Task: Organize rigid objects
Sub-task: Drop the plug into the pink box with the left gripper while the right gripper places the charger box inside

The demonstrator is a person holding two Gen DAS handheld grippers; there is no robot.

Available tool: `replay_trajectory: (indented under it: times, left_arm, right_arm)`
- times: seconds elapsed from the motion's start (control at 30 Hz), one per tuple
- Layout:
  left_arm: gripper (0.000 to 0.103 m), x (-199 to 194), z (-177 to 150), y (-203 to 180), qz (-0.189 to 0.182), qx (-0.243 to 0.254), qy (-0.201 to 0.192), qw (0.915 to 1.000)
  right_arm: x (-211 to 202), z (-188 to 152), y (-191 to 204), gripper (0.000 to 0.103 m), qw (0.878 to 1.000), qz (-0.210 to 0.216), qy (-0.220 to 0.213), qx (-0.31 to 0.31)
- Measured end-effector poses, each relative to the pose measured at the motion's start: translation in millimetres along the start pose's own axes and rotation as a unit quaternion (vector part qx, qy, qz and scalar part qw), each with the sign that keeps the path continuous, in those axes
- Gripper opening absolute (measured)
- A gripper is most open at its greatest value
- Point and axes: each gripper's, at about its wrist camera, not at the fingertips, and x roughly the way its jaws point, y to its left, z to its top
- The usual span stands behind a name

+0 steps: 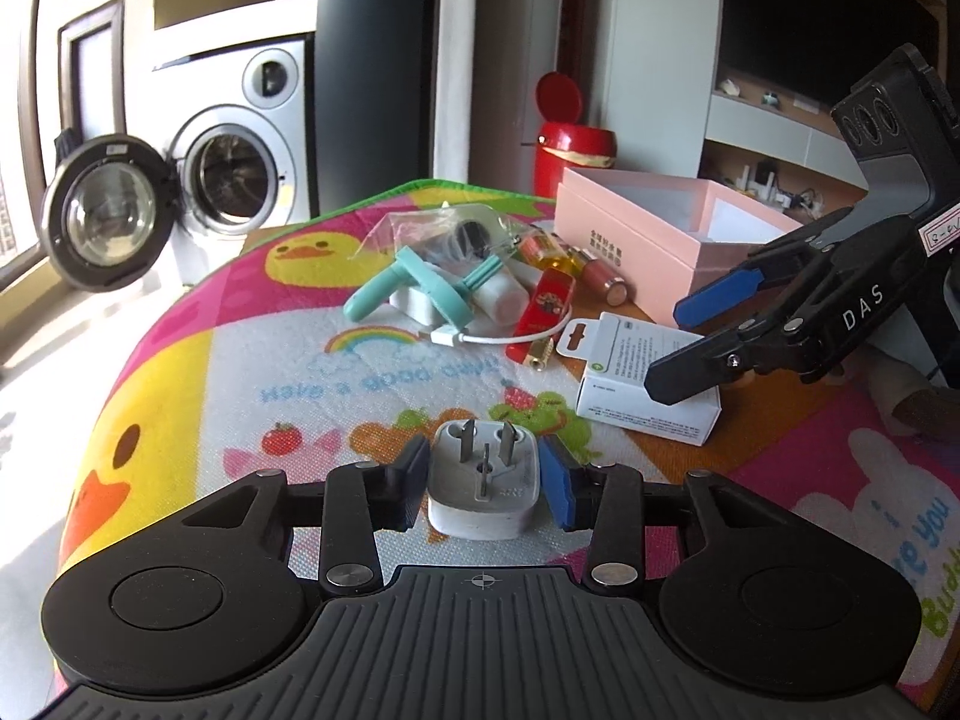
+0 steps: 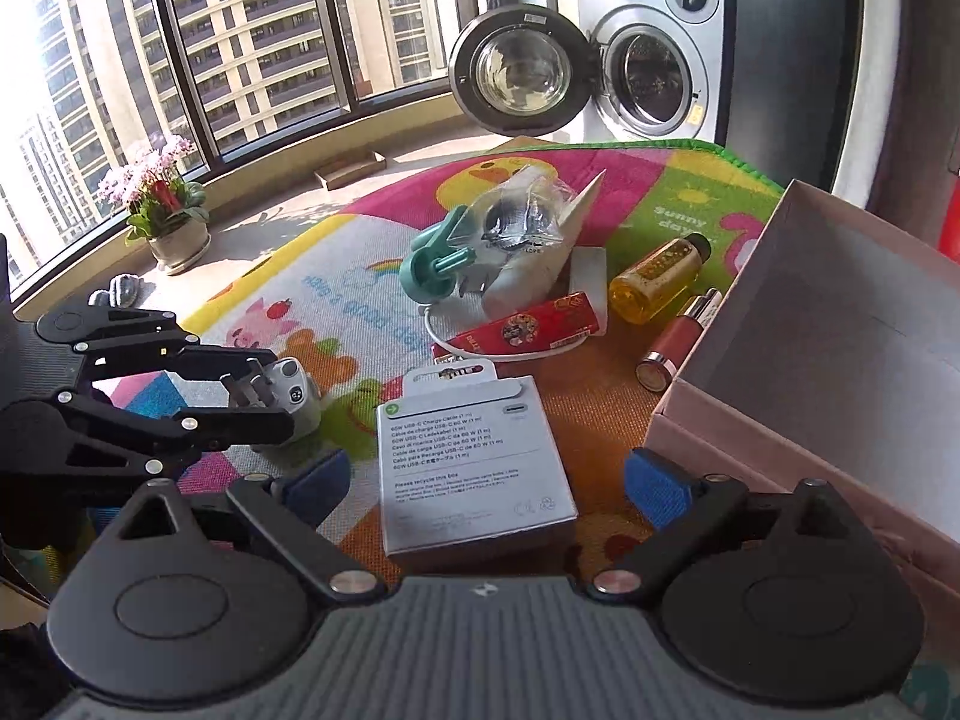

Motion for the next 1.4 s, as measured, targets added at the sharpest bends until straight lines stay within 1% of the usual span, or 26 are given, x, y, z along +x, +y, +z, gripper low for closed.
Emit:
replay_trajectory:
  times: [0.07, 0.1, 0.13, 0.17, 0.2, 0.23, 0.3, 0.37, 0.43, 0.5, 0.57, 0.6, 0.67, 0.77, 0.83, 0.87, 0.93, 0.97, 1.0, 1.03, 1.1, 1.17, 1.23, 1.37, 1.4]
  left_arm:
    - [0.045, -2.5, -1.1, 0.0, 0.001, 0.0, 0.001, 1.0]
    - [0.045, -3.1, -1.0, -0.3, 0.002, 0.001, 0.002, 1.0]
    - [0.045, -3.5, -0.9, -1.0, 0.003, 0.003, 0.003, 1.0]
    - [0.045, -3.9, -0.8, -2.4, 0.005, 0.006, 0.004, 1.0]
    - [0.045, -4.4, -0.4, -4.3, 0.007, 0.012, 0.004, 0.9999]
    - [0.045, -5.1, -0.2, -6.2, 0.009, 0.017, 0.005, 0.9998]
    - [0.044, -6.9, 0.7, -11.5, 0.009, 0.028, 0.01, 0.9995]
    - [0.045, -9.6, 1.9, -19.9, -0.007, 0.041, 0.014, 0.999]
    - [0.044, -12.9, 3.6, -30.3, -0.025, 0.058, 0.014, 0.9979]
    - [0.044, -16.6, 8.0, -45.2, -0.046, 0.073, 0.011, 0.9962]
    - [0.044, -21.1, 16.0, -57.7, -0.072, 0.076, 0.002, 0.9945]
    - [0.044, -23.5, 23.4, -65.8, -0.09, 0.078, -0.007, 0.9928]
    - [0.044, -24.1, 44.0, -81.9, -0.111, 0.087, -0.025, 0.9897]
    - [0.044, -16.3, 88.5, -106.7, -0.118, 0.103, -0.063, 0.9856]
    - [0.045, -5.3, 123.5, -119.8, -0.121, 0.102, -0.095, 0.9827]
    - [0.045, 4.2, 144.6, -125.4, -0.125, 0.086, -0.115, 0.9817]
    - [0.045, 27.8, 173.8, -128.5, -0.142, 0.045, -0.128, 0.9805]
    - [0.045, 45.4, 185.4, -128.2, -0.155, 0.019, -0.12, 0.9805]
    - [0.045, 60.5, 190.8, -127.3, -0.157, -0.002, -0.107, 0.9818]
    - [0.045, 73.5, 191.6, -125.9, -0.151, -0.019, -0.094, 0.9839]
    - [0.045, 82.9, 180.5, -120.4, -0.128, -0.033, -0.092, 0.9869]
    - [0.045, 76.9, 160.4, -110.9, -0.11, -0.044, -0.095, 0.9884]
    - [0.045, 64.2, 136.8, -97.5, -0.093, -0.052, -0.09, 0.9902]
    - [0.045, 32.9, 93.4, -66.1, -0.059, -0.056, -0.077, 0.9937]
    - [0.045, 27.6, 85.4, -59.8, -0.047, -0.051, -0.068, 0.9953]
  right_arm:
    - [7.6, 2.6, 4.0, 0.098, 1.0, 0.0, 0.002, 0.0]
    - [11.6, 2.8, 9.4, 0.098, 1.0, -0.012, 0.003, -0.012]
    - [13.0, 1.7, 15.8, 0.091, 0.999, -0.026, 0.003, -0.027]
    - [13.1, -0.2, 22.3, 0.078, 0.998, -0.039, 0.005, -0.044]
    - [12.0, -2.6, 28.5, 0.071, 0.997, -0.051, 0.007, -0.06]
    - [8.8, -5.8, 35.1, 0.069, 0.995, -0.06, 0.009, -0.074]
    - [-9.0, -15.9, 44.4, 0.068, 0.994, -0.056, -0.001, -0.089]
    - [-32.3, -26.8, 50.6, 0.068, 0.994, -0.054, -0.014, -0.096]
    - [-60.4, -39.0, 53.5, 0.068, 0.993, -0.071, -0.029, -0.094]
    - [-86.3, -49.2, 50.3, 0.068, 0.992, -0.086, -0.042, -0.079]
    - [-119.1, -61.7, 42.5, 0.068, 0.991, -0.105, -0.059, -0.057]
    - [-137.1, -68.6, 38.2, 0.068, 0.989, -0.117, -0.072, -0.049]
    - [-164.6, -78.7, 32.0, 0.069, 0.985, -0.143, -0.095, -0.037]
    - [-200.4, -88.2, 22.6, 0.069, 0.973, -0.187, -0.129, -0.024]
    - [-218.0, -93.4, 17.4, 0.069, 0.966, -0.209, -0.152, -0.016]
    - [-222.7, -95.1, 15.4, 0.069, 0.964, -0.215, -0.159, -0.012]
    - [-228.9, -98.2, 10.2, 0.069, 0.96, -0.226, -0.168, 0.001]
    - [-229.4, -99.2, 8.4, 0.069, 0.959, -0.229, -0.168, 0.006]
    - [-228.8, -101.4, 5.2, 0.069, 0.957, -0.236, -0.166, 0.013]
    - [-228.1, -103.5, 2.8, 0.069, 0.956, -0.241, -0.165, 0.017]
    - [-227.7, -109.2, -3.1, 0.069, 0.955, -0.249, -0.162, 0.027]
    - [-226.9, -112.4, -9.9, 0.069, 0.953, -0.253, -0.162, 0.038]
    - [-223.5, -108.2, -18.6, 0.069, 0.951, -0.255, -0.164, 0.053]
    - [-207.6, -74.2, -38.8, 0.069, 0.953, -0.234, -0.174, 0.077]
    - [-198.7, -57.7, -46.8, 0.069, 0.955, -0.224, -0.175, 0.085]
